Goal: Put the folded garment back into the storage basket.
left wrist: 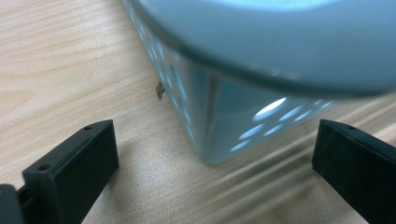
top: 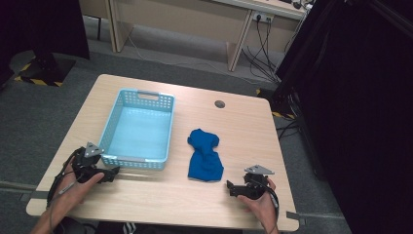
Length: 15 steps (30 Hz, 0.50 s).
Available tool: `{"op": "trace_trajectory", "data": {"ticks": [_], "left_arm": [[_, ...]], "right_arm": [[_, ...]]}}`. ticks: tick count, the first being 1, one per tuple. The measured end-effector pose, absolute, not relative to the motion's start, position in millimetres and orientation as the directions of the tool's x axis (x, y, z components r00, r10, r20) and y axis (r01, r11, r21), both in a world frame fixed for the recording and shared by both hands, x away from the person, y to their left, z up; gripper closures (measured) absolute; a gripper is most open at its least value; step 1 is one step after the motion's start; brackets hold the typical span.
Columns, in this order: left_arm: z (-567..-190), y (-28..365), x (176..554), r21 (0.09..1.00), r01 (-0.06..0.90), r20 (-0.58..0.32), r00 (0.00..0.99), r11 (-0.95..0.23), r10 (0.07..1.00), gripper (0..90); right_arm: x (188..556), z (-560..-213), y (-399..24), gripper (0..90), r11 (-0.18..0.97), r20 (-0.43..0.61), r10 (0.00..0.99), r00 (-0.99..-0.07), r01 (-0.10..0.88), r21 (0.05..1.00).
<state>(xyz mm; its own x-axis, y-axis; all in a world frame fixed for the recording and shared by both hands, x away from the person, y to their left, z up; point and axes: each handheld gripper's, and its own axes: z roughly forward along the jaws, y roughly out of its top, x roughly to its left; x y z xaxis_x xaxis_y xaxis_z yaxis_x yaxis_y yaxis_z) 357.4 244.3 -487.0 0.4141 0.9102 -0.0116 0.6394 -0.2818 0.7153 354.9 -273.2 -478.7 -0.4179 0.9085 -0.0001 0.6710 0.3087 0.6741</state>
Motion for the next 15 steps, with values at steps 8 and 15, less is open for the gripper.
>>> {"op": "trace_trajectory", "data": {"ticks": [8, 15], "left_arm": [[-487.0, 244.3, 357.4, 0.715, 0.639, -0.012, 0.414, -0.282, 0.91, 0.0], [-487.0, 244.3, 357.4, 0.715, 0.639, -0.012, 0.414, -0.282, 0.91, 0.0]], "right_arm": [[354.7, -478.0, -272.7, 0.9, 0.311, 0.001, 0.908, -0.418, 0.676, 0.668], [354.9, -477.3, -272.7, 0.9, 0.314, 0.001, 0.908, -0.419, 0.681, 0.662]]}}
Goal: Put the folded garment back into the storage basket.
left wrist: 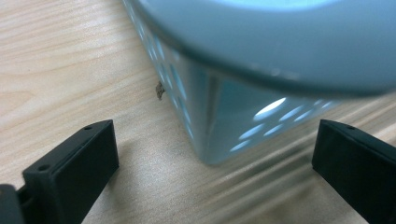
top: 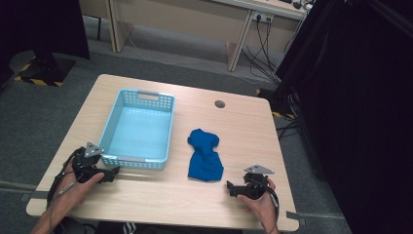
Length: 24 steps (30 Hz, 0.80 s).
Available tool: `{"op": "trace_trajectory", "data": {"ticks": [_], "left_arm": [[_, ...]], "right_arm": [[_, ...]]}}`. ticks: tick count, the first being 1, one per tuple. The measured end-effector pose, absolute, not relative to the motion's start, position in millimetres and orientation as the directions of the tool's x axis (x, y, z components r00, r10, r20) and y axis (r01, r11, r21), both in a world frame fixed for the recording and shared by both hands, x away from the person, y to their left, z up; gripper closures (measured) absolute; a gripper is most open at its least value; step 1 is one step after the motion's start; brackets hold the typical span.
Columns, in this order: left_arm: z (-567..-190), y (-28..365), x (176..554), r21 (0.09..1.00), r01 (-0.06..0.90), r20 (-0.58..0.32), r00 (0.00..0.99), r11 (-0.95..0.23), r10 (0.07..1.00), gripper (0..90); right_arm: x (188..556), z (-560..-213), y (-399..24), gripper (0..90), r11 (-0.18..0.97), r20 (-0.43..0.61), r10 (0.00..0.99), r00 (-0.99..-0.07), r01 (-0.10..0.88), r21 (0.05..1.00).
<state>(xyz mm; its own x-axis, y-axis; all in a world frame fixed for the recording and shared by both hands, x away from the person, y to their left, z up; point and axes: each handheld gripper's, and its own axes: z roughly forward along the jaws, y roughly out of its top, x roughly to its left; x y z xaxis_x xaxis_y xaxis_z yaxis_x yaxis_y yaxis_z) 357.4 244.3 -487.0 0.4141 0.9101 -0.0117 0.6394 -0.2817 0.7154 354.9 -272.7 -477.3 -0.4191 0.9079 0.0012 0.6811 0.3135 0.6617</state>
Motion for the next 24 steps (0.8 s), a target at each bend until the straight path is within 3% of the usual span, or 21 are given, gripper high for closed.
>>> {"op": "trace_trajectory", "data": {"ticks": [24], "left_arm": [[-487.0, 244.4, 357.5, 0.715, 0.64, -0.012, 0.414, -0.282, 0.91, 0.0]], "right_arm": [[356.0, -467.5, -273.0, 4.6, 0.287, 0.037, 0.905, -0.424, 0.672, 0.683]]}}
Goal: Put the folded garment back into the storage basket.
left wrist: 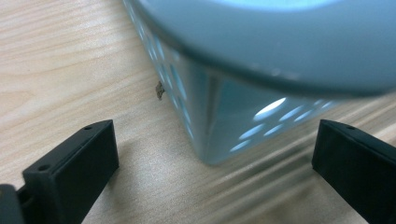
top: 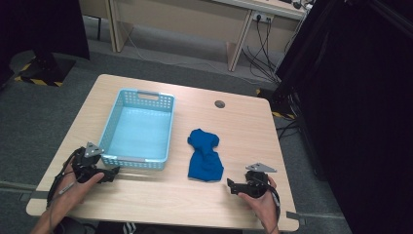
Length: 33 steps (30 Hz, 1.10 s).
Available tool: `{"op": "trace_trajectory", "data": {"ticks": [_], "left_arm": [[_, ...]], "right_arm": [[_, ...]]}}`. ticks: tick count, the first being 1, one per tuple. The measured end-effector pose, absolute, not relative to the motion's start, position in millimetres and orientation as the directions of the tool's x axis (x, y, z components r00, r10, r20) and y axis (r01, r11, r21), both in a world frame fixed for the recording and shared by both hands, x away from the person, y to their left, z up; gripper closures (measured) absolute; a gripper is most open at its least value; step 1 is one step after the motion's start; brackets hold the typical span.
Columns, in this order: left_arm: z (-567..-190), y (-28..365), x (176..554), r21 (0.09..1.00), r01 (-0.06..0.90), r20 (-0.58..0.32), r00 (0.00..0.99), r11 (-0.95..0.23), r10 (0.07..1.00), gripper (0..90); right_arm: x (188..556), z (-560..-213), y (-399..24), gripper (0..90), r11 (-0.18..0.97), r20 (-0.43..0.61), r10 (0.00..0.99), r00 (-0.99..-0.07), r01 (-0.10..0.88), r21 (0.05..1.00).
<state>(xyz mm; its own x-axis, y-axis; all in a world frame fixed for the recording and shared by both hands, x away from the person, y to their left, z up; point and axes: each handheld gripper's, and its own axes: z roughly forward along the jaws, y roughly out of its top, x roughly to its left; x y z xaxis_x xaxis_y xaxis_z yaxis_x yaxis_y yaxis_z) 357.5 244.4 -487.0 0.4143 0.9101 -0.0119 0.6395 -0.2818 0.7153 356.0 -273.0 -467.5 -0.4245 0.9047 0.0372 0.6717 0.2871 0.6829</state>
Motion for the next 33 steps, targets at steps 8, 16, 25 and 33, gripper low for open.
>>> {"op": "trace_trajectory", "data": {"ticks": [8, 16, 25, 33], "left_arm": [[-487.0, 244.4, 357.5, 0.715, 0.639, -0.012, 0.414, -0.282, 0.91, 0.0], [-487.0, 244.4, 357.5, 0.715, 0.639, -0.012, 0.414, -0.282, 0.91, 0.0], [-487.0, 244.4, 357.5, 0.715, 0.639, -0.012, 0.414, -0.282, 0.91, 0.0], [-487.0, 244.4, 357.5, 0.715, 0.639, -0.012, 0.414, -0.282, 0.91, 0.0]], "right_arm": [[356.3, -465.8, -270.6, 4.5, 0.278, 0.05, 0.903, -0.426, 0.67, 0.688], [356.9, -460.9, -266.6, 4.7, 0.277, 0.054, 0.898, -0.437, 0.656, 0.702], [357.8, -457.2, -261.3, 4.9, 0.288, 0.05, 0.89, -0.452, 0.645, 0.708], [359.6, -455.0, -255.4, 5.0, 0.292, 0.055, 0.884, -0.463, 0.642, 0.709]]}}
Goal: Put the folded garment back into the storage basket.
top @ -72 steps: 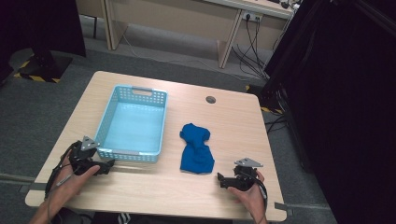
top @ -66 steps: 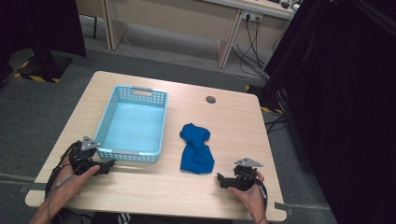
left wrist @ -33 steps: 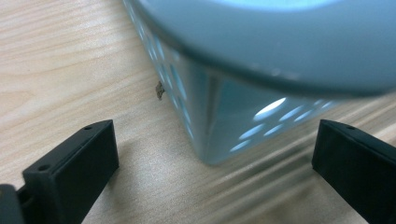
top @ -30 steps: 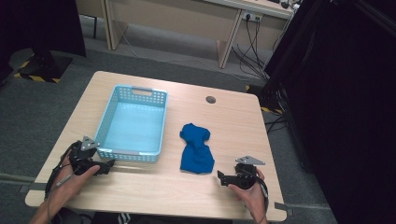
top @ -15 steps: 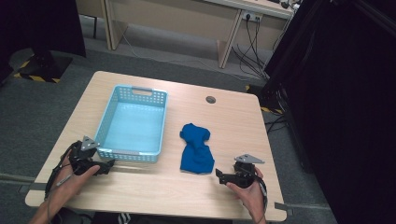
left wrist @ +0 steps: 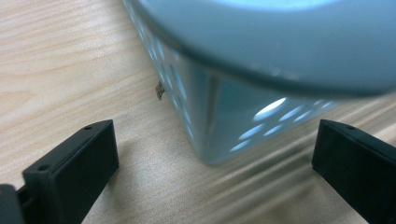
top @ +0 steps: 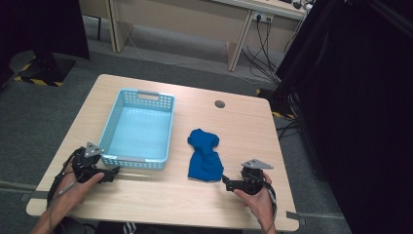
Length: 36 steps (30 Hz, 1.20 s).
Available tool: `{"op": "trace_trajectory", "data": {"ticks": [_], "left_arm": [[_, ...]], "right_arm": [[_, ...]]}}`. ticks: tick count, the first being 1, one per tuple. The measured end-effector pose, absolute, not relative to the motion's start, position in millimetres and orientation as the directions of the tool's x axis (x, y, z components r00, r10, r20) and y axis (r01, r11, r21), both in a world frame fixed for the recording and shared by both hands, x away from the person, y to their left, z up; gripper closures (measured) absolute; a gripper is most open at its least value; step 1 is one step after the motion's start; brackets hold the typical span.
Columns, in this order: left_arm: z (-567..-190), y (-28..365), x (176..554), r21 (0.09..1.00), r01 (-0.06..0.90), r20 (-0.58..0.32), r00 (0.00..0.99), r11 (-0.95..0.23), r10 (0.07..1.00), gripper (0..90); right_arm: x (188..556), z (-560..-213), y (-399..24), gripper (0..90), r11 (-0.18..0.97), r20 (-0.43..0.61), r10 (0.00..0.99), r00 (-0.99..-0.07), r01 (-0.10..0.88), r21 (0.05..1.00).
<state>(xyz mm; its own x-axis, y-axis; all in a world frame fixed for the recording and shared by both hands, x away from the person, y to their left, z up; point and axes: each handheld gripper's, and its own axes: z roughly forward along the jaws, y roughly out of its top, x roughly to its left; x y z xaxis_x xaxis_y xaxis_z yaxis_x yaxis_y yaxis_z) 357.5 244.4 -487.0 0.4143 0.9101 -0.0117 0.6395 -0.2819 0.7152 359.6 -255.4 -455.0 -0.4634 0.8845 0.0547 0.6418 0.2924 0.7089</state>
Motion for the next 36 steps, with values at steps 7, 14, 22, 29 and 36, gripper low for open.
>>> {"op": "trace_trajectory", "data": {"ticks": [7, 14, 22, 29, 36], "left_arm": [[-486.8, 244.4, 357.4, 0.714, 0.641, -0.012, 0.415, -0.283, 0.91, 0.0], [-487.0, 244.4, 357.5, 0.715, 0.639, -0.012, 0.414, -0.282, 0.91, 0.0], [-487.0, 244.4, 357.5, 0.715, 0.639, -0.012, 0.414, -0.282, 0.91, 0.0], [-487.0, 244.4, 357.5, 0.715, 0.64, -0.012, 0.414, -0.282, 0.91, 0.0], [-487.0, 244.4, 357.5, 0.715, 0.64, -0.012, 0.414, -0.282, 0.91, 0.0]], "right_arm": [[361.0, -452.6, -250.6, 5.1, 0.302, 0.052, 0.877, -0.478, 0.632, 0.714], [362.8, -450.1, -247.5, 5.5, 0.304, 0.056, 0.872, -0.487, 0.628, 0.717], [365.7, -446.8, -240.5, 5.5, 0.31, 0.056, 0.866, -0.497, 0.621, 0.72], [368.6, -444.6, -234.3, 5.6, 0.319, 0.052, 0.86, -0.508, 0.614, 0.722], [371.2, -443.3, -229.7, 5.7, 0.321, 0.054, 0.857, -0.512, 0.614, 0.721]]}}
